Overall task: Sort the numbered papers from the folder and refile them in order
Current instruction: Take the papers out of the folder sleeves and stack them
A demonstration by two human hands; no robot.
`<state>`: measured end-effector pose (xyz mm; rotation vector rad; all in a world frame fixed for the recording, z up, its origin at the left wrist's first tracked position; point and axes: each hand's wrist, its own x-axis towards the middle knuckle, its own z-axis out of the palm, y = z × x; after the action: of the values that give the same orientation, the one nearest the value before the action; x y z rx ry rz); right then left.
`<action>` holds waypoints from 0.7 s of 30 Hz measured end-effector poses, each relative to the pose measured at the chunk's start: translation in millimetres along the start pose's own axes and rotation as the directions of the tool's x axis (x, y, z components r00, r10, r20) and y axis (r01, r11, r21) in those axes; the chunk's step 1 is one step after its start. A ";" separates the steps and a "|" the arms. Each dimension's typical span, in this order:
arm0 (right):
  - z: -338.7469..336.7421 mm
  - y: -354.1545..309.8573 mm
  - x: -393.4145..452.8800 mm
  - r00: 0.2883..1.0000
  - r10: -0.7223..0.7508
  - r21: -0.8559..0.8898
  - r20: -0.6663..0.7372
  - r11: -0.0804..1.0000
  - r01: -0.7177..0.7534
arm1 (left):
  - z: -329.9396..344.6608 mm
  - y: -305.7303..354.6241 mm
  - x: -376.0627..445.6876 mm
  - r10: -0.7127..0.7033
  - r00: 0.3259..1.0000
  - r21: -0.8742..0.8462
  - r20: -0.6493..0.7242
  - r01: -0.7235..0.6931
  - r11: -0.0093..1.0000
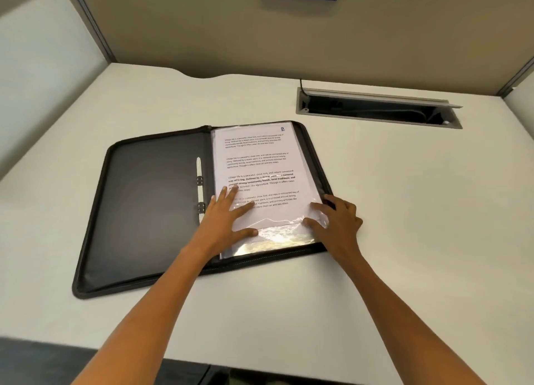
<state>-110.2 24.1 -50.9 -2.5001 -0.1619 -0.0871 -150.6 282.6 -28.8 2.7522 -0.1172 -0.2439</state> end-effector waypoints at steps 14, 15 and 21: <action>3.5 -38.9 18.8 0.913 -0.406 0.099 0.022 0.910 0.403 | 2.2 8.9 -8.8 -0.035 0.964 -0.253 -0.263 -0.034 0.967; -0.5 -43.0 19.9 0.909 -0.416 0.079 0.000 0.907 0.415 | 1.6 10.6 -9.5 -0.058 0.957 -0.280 -0.285 -0.025 0.960; -12.4 -73.4 -30.1 0.695 -0.719 0.011 -0.009 0.694 0.719 | -2.7 15.3 -11.3 -0.167 0.933 -0.418 -0.317 0.020 0.908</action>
<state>-150.4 72.3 -0.9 -2.2666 -1.1425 -0.4122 -162.0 270.6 -18.9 2.3355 0.1493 0.1802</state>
